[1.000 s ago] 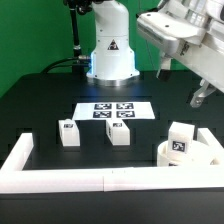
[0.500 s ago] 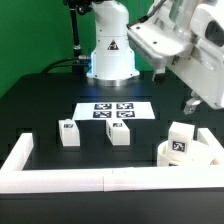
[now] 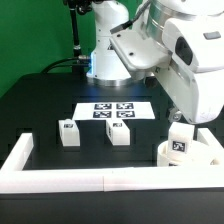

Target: Assemble stool

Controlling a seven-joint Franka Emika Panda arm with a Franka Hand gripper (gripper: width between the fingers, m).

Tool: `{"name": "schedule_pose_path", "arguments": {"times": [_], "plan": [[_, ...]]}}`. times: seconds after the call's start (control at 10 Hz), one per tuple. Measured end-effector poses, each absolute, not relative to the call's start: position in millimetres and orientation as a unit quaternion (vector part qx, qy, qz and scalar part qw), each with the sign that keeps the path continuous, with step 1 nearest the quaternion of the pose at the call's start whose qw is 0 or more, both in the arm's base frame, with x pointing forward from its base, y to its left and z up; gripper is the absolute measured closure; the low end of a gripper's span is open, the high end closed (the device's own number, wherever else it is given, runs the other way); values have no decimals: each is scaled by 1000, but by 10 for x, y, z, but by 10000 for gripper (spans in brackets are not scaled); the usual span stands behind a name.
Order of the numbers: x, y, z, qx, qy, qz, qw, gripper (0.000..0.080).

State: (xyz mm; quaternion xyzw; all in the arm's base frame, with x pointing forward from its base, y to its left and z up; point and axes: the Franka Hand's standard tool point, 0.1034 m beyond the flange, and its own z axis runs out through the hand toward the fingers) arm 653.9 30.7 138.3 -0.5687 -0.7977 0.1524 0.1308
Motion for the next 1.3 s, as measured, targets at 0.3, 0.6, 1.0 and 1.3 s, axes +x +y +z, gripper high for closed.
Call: {"name": "schedule_pose_path", "arguments": {"times": [0.3,0.6,1.0,1.3], "plan": [[6526,154,1400,-547,-809,146,157,151],[6557,199,1440,-592,-782,125,149,151],[6491,90,1461,-623,-759,129,138,151],[6439,67,1412,-593,-781,90,174,151]]}}
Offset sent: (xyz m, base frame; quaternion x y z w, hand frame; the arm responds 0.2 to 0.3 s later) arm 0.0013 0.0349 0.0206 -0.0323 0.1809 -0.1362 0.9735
